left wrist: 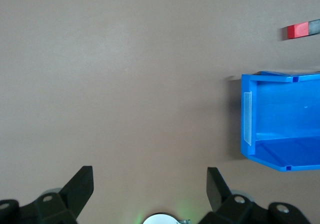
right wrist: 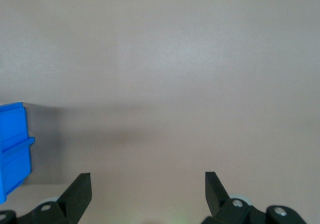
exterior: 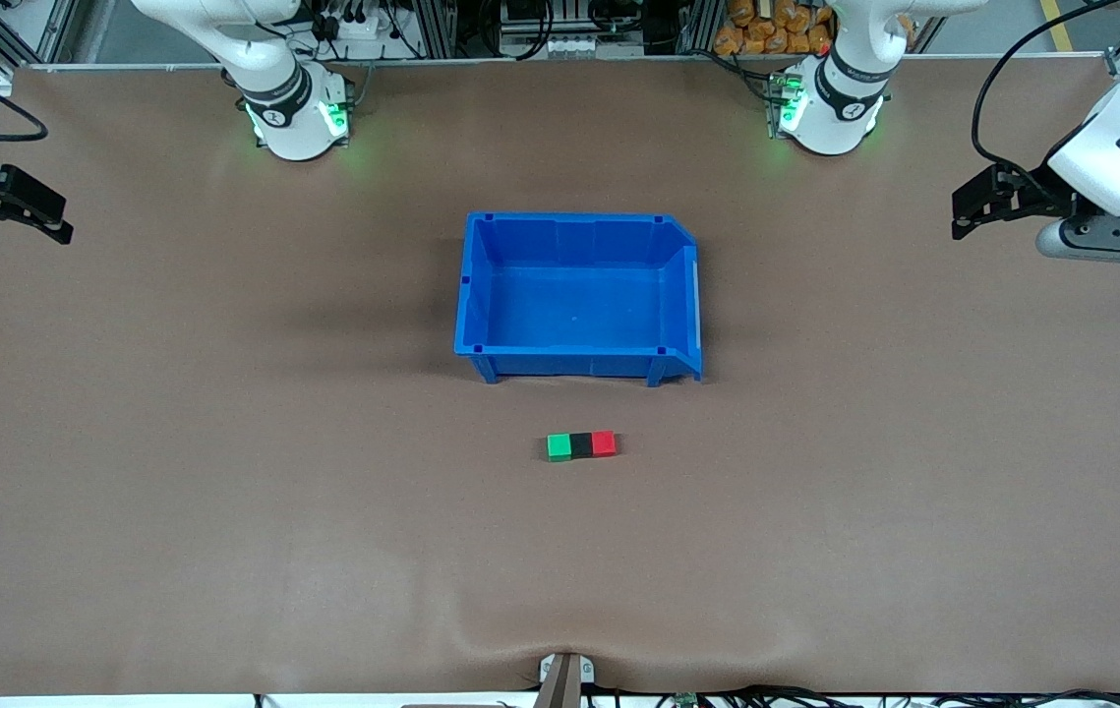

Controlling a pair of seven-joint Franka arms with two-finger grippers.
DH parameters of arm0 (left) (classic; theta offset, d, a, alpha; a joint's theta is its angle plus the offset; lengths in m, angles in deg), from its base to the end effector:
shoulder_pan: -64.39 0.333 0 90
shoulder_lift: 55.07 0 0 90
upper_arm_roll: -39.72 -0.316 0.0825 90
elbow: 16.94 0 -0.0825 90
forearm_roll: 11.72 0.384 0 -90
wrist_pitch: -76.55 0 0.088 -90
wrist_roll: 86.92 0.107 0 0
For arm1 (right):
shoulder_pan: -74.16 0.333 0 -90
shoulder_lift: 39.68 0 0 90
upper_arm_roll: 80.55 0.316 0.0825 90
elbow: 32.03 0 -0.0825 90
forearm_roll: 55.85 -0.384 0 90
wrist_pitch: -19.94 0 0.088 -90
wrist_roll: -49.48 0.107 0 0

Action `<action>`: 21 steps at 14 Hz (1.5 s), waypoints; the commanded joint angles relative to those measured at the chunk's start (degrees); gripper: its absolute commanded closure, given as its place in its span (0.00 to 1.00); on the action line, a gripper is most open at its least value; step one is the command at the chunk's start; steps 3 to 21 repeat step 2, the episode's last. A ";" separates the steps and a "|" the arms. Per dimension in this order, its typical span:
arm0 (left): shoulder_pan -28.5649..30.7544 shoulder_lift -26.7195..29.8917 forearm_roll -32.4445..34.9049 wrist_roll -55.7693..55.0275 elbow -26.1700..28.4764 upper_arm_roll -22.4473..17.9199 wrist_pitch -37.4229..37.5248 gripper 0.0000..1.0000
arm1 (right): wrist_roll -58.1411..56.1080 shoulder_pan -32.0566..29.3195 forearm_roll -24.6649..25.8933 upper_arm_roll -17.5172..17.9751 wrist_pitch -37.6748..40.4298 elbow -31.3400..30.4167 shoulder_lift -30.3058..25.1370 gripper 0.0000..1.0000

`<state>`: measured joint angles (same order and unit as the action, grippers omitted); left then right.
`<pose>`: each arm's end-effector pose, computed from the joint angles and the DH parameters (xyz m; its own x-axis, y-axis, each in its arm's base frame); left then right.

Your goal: Attach green and red cubes to black cube

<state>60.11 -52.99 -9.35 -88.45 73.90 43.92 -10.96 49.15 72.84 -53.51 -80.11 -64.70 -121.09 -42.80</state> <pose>0.5334 -0.0757 0.6337 0.9927 -0.1191 -0.0207 -0.1199 -0.9918 -0.0446 0.5278 -0.0127 0.6536 0.9996 -0.0134 -0.0228 -0.0125 -0.9991 0.0410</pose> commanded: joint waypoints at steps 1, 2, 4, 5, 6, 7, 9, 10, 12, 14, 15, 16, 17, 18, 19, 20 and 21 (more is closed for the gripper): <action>0.41 0.73 -0.69 -0.75 0.39 0.19 0.40 0.00 | -0.64 -0.70 -0.22 0.52 0.08 0.46 -0.13 0.00; 0.41 0.73 -0.61 -0.75 0.48 0.19 0.40 0.00 | -0.64 -0.70 -0.23 0.52 0.08 0.46 -0.13 0.00; 0.41 0.73 -0.61 -0.75 0.48 0.19 0.40 0.00 | -0.64 -0.70 -0.23 0.52 0.08 0.46 -0.13 0.00; 0.41 0.73 -0.61 -0.75 0.48 0.19 0.40 0.00 | -0.64 -0.70 -0.23 0.52 0.08 0.46 -0.13 0.00; 0.41 0.73 -0.61 -0.75 0.48 0.19 0.40 0.00 | -0.64 -0.70 -0.23 0.52 0.08 0.46 -0.13 0.00; 0.41 0.73 -0.61 -0.75 0.48 0.19 0.40 0.00 | -0.64 -0.70 -0.23 0.52 0.08 0.46 -0.13 0.00; 0.41 0.73 -0.61 -0.75 0.48 0.19 0.40 0.00 | -0.64 -0.70 -0.23 0.52 0.08 0.46 -0.13 0.00; 0.41 0.73 -0.61 -0.75 0.48 0.19 0.40 0.00 | -0.64 -0.70 -0.23 0.52 0.08 0.46 -0.13 0.00; 0.41 0.73 -0.61 -0.75 0.48 0.19 0.40 0.00 | -0.64 -0.70 -0.23 0.52 0.08 0.46 -0.13 0.00; 0.41 0.73 -0.61 -0.75 0.48 0.19 0.40 0.00 | -0.64 -0.70 -0.23 0.52 0.08 0.46 -0.13 0.00; 0.41 0.73 -0.61 -0.75 0.48 0.19 0.40 0.00 | -0.64 -0.70 -0.23 0.52 0.08 0.46 -0.13 0.00; 0.41 0.73 -0.61 -0.75 0.48 0.19 0.40 0.00 | -0.64 -0.70 -0.23 0.52 0.08 0.46 -0.13 0.00; 0.41 0.73 -0.61 -0.75 0.48 0.19 0.40 0.00 | -0.64 -0.70 -0.23 0.52 0.08 0.46 -0.13 0.00; 0.41 0.73 -0.61 -0.75 0.48 0.19 0.40 0.00 | -0.64 -0.70 -0.23 0.52 0.08 0.46 -0.13 0.00; 0.41 0.73 -0.61 -0.75 0.48 0.19 0.40 0.00 | -0.64 -0.70 -0.23 0.52 0.08 0.46 -0.13 0.00; 0.41 0.73 -0.61 -0.75 0.48 0.19 0.40 0.00 | -0.64 -0.70 -0.23 0.52 0.08 0.46 -0.13 0.00; 0.41 0.73 -0.61 -0.75 0.48 0.19 0.40 0.00 | -0.64 -0.70 -0.23 0.52 0.08 0.46 -0.13 0.00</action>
